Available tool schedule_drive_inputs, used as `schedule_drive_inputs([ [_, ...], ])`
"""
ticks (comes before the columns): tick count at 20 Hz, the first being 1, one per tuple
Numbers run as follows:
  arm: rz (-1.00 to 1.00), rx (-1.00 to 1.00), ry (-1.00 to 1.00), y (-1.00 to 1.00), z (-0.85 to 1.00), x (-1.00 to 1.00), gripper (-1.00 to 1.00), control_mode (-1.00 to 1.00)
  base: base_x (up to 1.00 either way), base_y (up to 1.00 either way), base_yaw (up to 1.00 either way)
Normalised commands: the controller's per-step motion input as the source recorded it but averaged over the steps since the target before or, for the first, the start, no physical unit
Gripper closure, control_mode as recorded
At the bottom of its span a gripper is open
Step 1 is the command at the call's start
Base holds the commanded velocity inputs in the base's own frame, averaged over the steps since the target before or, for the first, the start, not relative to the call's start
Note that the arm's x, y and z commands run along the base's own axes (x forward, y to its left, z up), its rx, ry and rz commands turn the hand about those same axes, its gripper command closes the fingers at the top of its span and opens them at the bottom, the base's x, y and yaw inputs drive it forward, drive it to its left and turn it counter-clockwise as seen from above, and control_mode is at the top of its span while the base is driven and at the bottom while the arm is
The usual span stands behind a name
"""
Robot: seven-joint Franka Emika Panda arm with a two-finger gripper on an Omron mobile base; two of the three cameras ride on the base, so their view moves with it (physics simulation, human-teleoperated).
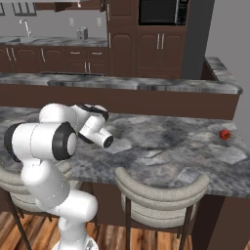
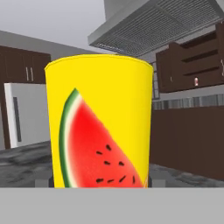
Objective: Open the cabinet directly in front. Then move the liquor and the cup to the dining counter with the candle on it.
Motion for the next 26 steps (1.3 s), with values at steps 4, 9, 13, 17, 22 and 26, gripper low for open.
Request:
schedule_drive_inputs([
  [4, 0.00, 0.00, 0.00, 0.14, -0.32, 0.19, 1.00, -1.00, 0.00, 0.00, 0.00],
  [9, 0.00, 0.00, 0.00, 0.26, -0.35, 0.35, 1.00, -1.00, 0.00, 0.00, 0.00],
  [13, 0.00, 0.00, 0.00, 0.13, -0.36, 0.29, 1.00, -1.00, 0.00, 0.00, 0.00],
  [17, 0.00, 0.00, 0.00, 0.09, -0.31, 0.41, 1.00, -1.00, 0.00, 0.00, 0.00],
  [22, 0.00, 0.00, 0.00, 0.10, -0.30, 0.45, -1.00, -1.00, 0.00, 0.00, 0.00],
  [26, 0.00, 0.00, 0.01, 0.00, -0.02, 0.04, -1.00, -1.00, 0.00, 0.00, 0.00],
])
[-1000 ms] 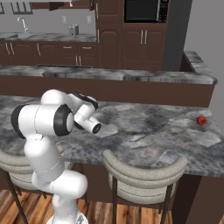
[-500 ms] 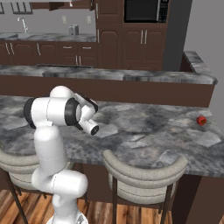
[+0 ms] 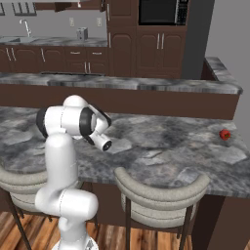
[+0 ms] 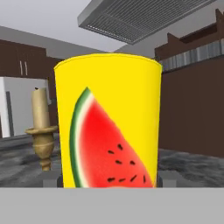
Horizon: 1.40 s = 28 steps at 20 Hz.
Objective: Open the cabinet directly in front. Then move the liquor and the cup to the dining counter with the candle on it.
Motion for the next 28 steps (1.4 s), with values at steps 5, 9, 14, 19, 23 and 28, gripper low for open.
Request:
schedule_drive_inputs([
  [5, 0.00, 0.00, 0.04, 0.00, 0.11, 0.11, -1.00, -1.00, 0.00, 0.00, 0.00],
  [9, 0.00, 0.00, 0.08, 0.00, 0.53, 0.10, -1.00, -1.00, 0.00, 0.00, 0.00],
  [14, 0.00, 0.00, 0.08, 0.02, 0.91, 0.05, -1.00, -1.00, 0.00, 0.00, 0.00],
  [19, -0.02, 0.00, 0.11, -0.16, 1.00, -0.26, -1.00, -1.00, 0.00, 0.00, 0.00],
  [23, -0.07, 0.00, 0.17, -0.73, 1.00, -0.88, -1.00, -1.00, 0.00, 0.00, 0.00],
  [28, -0.17, 0.00, 0.26, -0.95, 1.00, -0.99, -1.00, -1.00, 0.00, 0.00, 0.00],
])
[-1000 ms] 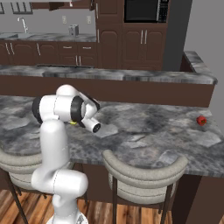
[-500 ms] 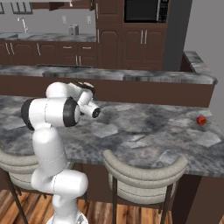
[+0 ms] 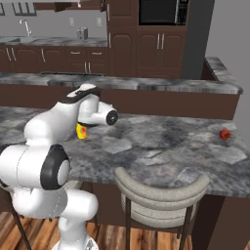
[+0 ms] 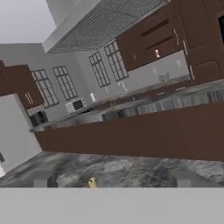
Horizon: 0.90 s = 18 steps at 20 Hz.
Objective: Open the cabinet directly in front. Then move the liquor and the cup to the dining counter with the candle on it.
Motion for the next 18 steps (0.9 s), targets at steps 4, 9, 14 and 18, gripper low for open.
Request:
schedule_drive_inputs([
  [4, -0.25, -0.04, 0.29, -0.74, 1.00, -0.87, -1.00, -1.00, 0.00, 0.00, 0.00],
  [9, -0.06, -0.26, 0.12, -0.44, 0.70, -1.00, -1.00, -1.00, 0.00, 0.00, 0.00],
  [14, 0.19, -0.07, -0.28, -0.18, 0.00, -1.00, -1.00, -1.00, 0.00, 0.00, 0.00],
  [18, 0.17, -0.09, -0.23, -0.08, 0.17, -1.00, -1.00, -1.00, 0.00, 0.00, 0.00],
])
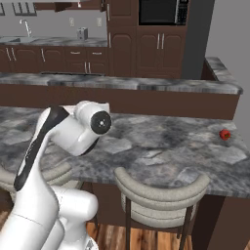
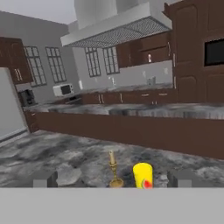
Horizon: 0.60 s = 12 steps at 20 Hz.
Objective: Open the cabinet directly in front. Then move the liquor and the cup to the dining counter with the candle on it.
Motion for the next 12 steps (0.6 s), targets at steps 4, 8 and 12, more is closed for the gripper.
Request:
schedule_drive_inputs([
  [4, 0.06, -0.18, -0.03, 0.00, 0.78, -1.00, -1.00, -1.00, 0.00, 0.00, 0.00],
  [8, 0.00, -0.33, 0.19, 0.00, 1.00, -1.00, -1.00, -1.00, 0.00, 0.00, 0.00],
  [12, 0.00, -0.45, 0.24, 0.05, 0.66, -0.99, -1.00, -1.00, 0.00, 0.00, 0.00],
])
